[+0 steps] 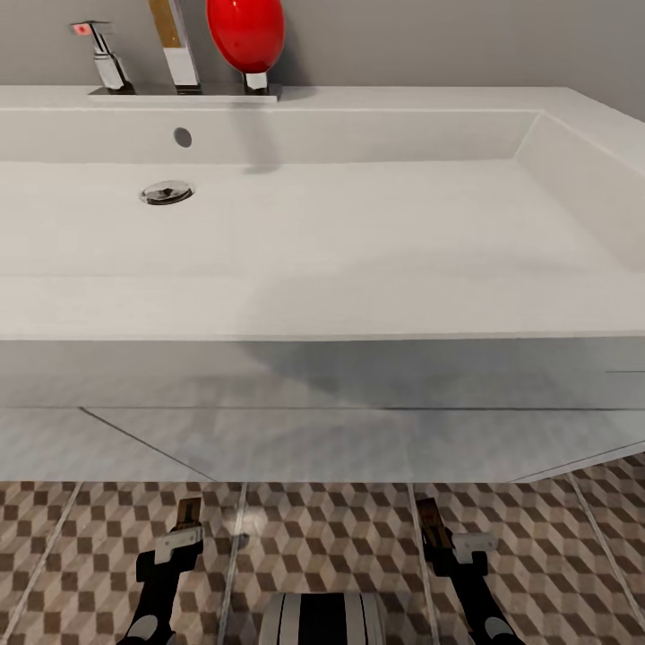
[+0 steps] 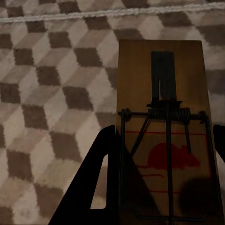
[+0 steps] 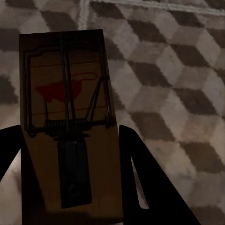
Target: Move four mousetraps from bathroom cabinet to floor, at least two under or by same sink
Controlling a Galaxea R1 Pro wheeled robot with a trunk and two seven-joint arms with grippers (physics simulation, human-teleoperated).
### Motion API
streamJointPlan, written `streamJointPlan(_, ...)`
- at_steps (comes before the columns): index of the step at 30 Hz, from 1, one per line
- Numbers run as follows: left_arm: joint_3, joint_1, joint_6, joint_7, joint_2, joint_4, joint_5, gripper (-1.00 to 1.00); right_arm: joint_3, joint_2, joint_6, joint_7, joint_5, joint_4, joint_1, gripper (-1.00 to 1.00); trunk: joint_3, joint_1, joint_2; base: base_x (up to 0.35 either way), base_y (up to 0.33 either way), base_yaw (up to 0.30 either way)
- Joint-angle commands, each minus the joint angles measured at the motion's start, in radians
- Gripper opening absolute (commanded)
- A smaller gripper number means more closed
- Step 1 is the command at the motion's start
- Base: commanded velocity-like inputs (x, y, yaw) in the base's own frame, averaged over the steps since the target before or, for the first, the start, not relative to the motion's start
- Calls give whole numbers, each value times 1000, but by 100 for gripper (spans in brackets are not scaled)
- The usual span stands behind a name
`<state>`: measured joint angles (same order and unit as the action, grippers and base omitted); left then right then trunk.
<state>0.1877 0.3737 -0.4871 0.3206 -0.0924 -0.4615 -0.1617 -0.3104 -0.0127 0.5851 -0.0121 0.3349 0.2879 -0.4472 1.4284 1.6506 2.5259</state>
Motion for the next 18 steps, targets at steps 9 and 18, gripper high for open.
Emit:
streamJointPlan(9, 9, 1, -4, 8, -2, 0, -9, -100, -7, 0, 4, 3, 9, -1, -1, -100, 1, 0, 0, 0, 0, 0)
streamJointPlan(18, 9, 1, -4, 8, -1, 0, -9, -100, -8, 0, 4, 3, 8, -1, -1, -100, 28, 3, 2, 0, 0, 0)
